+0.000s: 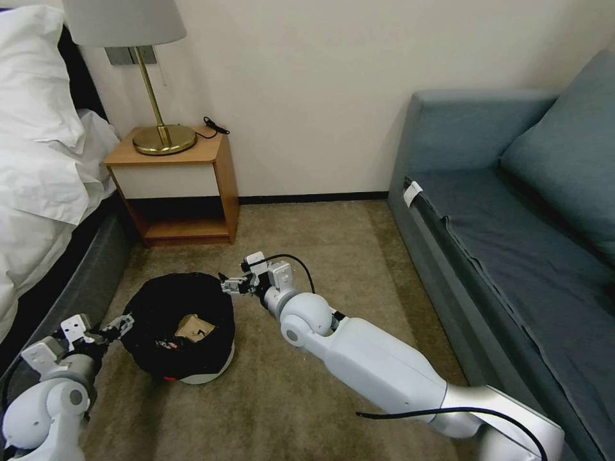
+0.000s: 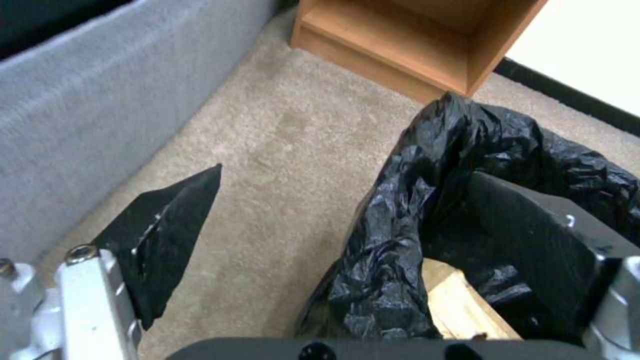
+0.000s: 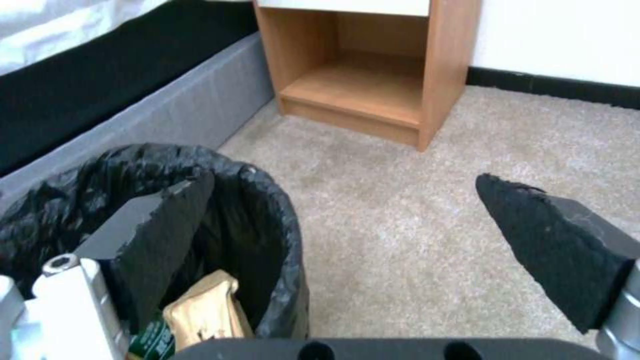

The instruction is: Pick up the trash bin, then pick up the garbage on the floor and place it into the trash bin.

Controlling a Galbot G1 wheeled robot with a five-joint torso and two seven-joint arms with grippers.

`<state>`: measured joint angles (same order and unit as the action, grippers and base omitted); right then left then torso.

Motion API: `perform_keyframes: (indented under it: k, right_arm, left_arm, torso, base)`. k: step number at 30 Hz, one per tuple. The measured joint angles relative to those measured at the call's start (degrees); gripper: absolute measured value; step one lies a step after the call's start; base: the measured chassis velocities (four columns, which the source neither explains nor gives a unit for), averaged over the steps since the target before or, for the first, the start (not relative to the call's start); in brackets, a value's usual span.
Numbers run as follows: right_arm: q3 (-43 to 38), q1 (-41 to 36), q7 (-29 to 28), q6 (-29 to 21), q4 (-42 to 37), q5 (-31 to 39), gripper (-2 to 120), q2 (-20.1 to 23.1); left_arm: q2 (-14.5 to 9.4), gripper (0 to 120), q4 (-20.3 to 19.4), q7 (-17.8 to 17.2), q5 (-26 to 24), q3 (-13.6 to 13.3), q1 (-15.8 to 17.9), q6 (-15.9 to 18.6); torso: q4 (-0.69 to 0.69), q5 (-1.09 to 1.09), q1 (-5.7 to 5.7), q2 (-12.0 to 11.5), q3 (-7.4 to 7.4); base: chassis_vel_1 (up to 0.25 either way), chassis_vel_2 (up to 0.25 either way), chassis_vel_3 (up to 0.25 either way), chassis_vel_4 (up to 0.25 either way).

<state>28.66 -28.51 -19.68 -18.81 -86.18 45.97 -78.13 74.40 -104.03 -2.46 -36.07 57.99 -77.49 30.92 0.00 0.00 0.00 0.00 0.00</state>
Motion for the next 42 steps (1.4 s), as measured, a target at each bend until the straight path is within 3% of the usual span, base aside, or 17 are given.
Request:
perform_keyframes:
  k: [7,9,10,14,18,32,42]
  right_arm:
    - [-2.8,-1.2,-0.2,0.3,0.2,-0.1,100,0.0]
    - [-5.0,-2.2,-0.6,1.2,0.7,0.8,100,0.0]
    - [-5.0,-2.2,-0.6,1.2,0.7,0.8,100,0.0]
    - [-9.6,-3.9,-0.6,3.0,3.1,1.5,100,-0.8]
    - [-15.1,-6.1,2.5,6.0,5.9,-0.9,100,-1.0]
    - [-31.0,-11.8,11.0,12.0,15.0,-9.7,100,-2.6]
    - [-34.5,-13.4,14.5,15.7,20.0,-13.0,100,-4.9]
  left_arm:
    - [0.0,100,-2.6,1.6,5.5,0.1,-0.6,-1.5]
    - [-0.4,100,-3.9,4.0,11.0,-0.5,-0.8,-4.3]
    - [-0.4,100,-3.9,4.0,11.0,-0.5,-0.8,-4.3]
    - [-0.9,100,-4.3,6.7,17.5,-2.5,-0.3,-7.8]
    - [-1.0,100,-4.3,8.1,20.5,-4.8,0.0,-9.1]
    - [-0.4,100,-5.7,10.2,22.7,-9.2,0.1,-10.7]
    - [0.1,100,-5.1,10.4,23.1,-11.7,0.8,-10.6]
  torso:
    - [0.00,0.00,0.00,0.0,0.00]
    - [0.00,0.00,0.00,0.0,0.00]
    - [0.00,0.00,0.00,0.0,0.00]
    - [0.00,0.00,0.00,0.0,0.00]
    - [-0.01,0.00,0.00,0.0,0.00]
    - [-0.01,0.01,0.00,0.0,0.00]
    - [0.00,0.00,0.00,0.0,0.00]
  base:
    - [0.000,0.000,0.000,0.000]
    - [0.000,0.000,0.000,0.000]
    - [0.000,0.000,0.000,0.000]
    - [0.000,0.000,0.000,0.000]
    - [0.000,0.000,0.000,0.000]
    - [0.000,0.000,0.000,0.000]
    - [0.000,0.000,0.000,0.000]
